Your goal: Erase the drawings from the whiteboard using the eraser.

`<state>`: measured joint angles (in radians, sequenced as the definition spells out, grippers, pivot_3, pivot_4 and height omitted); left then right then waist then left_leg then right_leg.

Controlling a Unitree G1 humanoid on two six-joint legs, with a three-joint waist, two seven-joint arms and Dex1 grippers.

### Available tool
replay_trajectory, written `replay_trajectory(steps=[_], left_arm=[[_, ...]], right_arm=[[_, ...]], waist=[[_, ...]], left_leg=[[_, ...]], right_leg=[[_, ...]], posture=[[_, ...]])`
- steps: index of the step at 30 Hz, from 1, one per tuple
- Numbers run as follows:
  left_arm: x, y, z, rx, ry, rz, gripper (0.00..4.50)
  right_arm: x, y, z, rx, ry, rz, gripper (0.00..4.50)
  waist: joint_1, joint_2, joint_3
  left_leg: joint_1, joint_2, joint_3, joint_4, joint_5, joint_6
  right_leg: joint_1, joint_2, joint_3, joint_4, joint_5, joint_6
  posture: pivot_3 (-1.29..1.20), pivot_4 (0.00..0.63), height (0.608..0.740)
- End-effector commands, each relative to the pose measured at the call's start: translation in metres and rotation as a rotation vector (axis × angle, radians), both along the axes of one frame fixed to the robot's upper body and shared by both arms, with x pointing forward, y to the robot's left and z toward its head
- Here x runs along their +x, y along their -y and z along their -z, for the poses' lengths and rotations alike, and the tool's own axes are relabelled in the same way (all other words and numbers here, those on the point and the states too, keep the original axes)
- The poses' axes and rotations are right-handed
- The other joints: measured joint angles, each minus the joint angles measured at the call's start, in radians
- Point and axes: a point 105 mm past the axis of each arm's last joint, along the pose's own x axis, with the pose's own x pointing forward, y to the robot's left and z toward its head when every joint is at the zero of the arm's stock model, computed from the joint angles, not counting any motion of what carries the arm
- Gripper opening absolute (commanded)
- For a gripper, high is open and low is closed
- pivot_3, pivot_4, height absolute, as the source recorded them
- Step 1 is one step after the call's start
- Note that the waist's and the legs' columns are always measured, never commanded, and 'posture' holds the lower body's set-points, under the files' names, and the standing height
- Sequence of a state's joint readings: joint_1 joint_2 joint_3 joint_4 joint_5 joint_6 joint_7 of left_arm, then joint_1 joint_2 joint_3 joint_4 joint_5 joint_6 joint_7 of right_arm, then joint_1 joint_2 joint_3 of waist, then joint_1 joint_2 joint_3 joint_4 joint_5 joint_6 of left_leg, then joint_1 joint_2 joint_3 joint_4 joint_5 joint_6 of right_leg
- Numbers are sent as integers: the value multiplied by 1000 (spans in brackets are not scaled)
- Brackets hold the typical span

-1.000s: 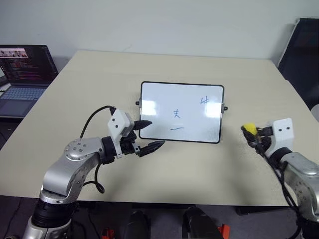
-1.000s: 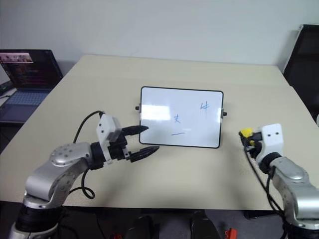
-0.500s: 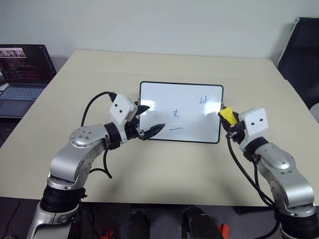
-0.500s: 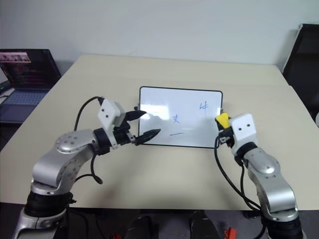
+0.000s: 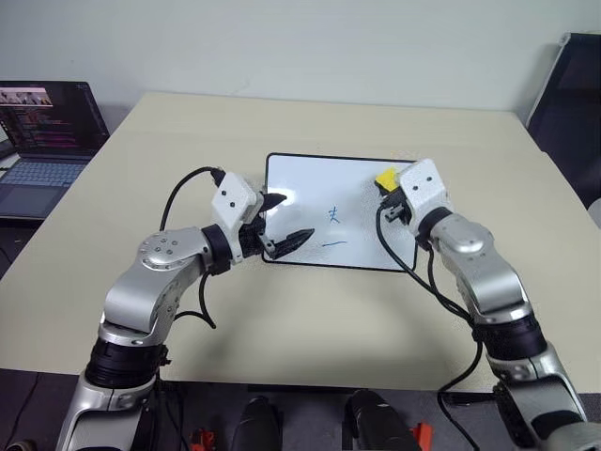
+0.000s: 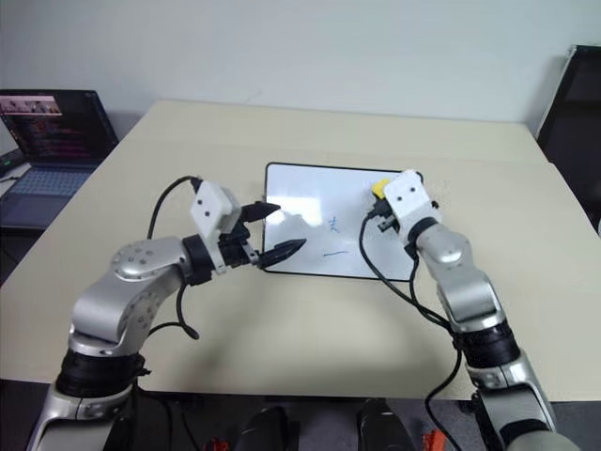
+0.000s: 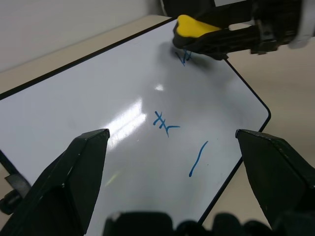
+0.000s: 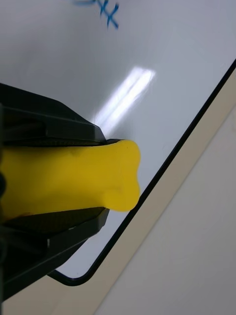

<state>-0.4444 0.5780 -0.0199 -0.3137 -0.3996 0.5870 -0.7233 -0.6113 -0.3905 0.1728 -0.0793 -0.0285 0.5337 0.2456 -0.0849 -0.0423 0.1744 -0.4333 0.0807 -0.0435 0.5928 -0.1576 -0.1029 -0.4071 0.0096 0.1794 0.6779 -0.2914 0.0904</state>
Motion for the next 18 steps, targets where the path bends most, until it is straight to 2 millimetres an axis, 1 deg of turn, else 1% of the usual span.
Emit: replay_trajectory(steps=[1,3,6,8,9,11,13,14,18], left_arm=[[-7,7,-10,-14,49,47,4500],[-7,7,-9,-12,48,48,4500],[-7,6,-9,-17,43,49,4500],[-8,5,-8,-16,40,50,4500],[-8,5,-7,-17,39,51,4500],[-8,6,-7,-18,36,54,4500],[-9,6,-6,-18,33,58,4500],[-9,6,-6,-19,32,60,4500],[-10,7,-5,-19,29,64,4500]], right_arm=[[4,-2,1,-30,-1,-16,1302],[-1,-7,19,-61,-82,-62,1302],[-5,-6,32,-85,-135,-71,1302],[-1,0,30,-98,-122,-36,1302],[3,5,25,-95,-95,2,1302],[12,14,14,-94,-42,67,1302],[17,19,7,-89,-18,103,1302],[19,20,7,-88,-17,109,1302],[16,18,20,-105,-93,76,1302]], waist=[[0,0,0],[0,0,0],[-1,0,0],[-4,0,0],[-4,0,0],[-4,0,0],[-4,0,0],[-4,0,0],[-3,0,0]], left_leg=[[0,0,0,0,0,0],[0,0,-1,0,0,0],[0,0,-2,0,0,0],[1,0,-2,1,0,0],[1,0,-2,2,0,0],[1,0,-3,4,1,1],[1,0,-3,6,2,1],[1,0,-3,8,2,1],[1,0,-3,11,2,2]], right_leg=[[0,0,0,0,0,0],[0,0,-1,0,0,0],[1,0,-1,1,0,1],[1,0,-1,1,-1,2],[1,0,-1,1,-1,2],[2,0,-1,1,-2,-2],[2,0,-1,2,-1,-2],[3,0,-1,2,0,-2],[4,0,-1,2,1,-2]], posture=[[0,150,740],[0,150,740],[0,150,740],[0,150,740],[0,150,740],[0,150,740],[0,150,740],[0,150,740],[0,150,740]])
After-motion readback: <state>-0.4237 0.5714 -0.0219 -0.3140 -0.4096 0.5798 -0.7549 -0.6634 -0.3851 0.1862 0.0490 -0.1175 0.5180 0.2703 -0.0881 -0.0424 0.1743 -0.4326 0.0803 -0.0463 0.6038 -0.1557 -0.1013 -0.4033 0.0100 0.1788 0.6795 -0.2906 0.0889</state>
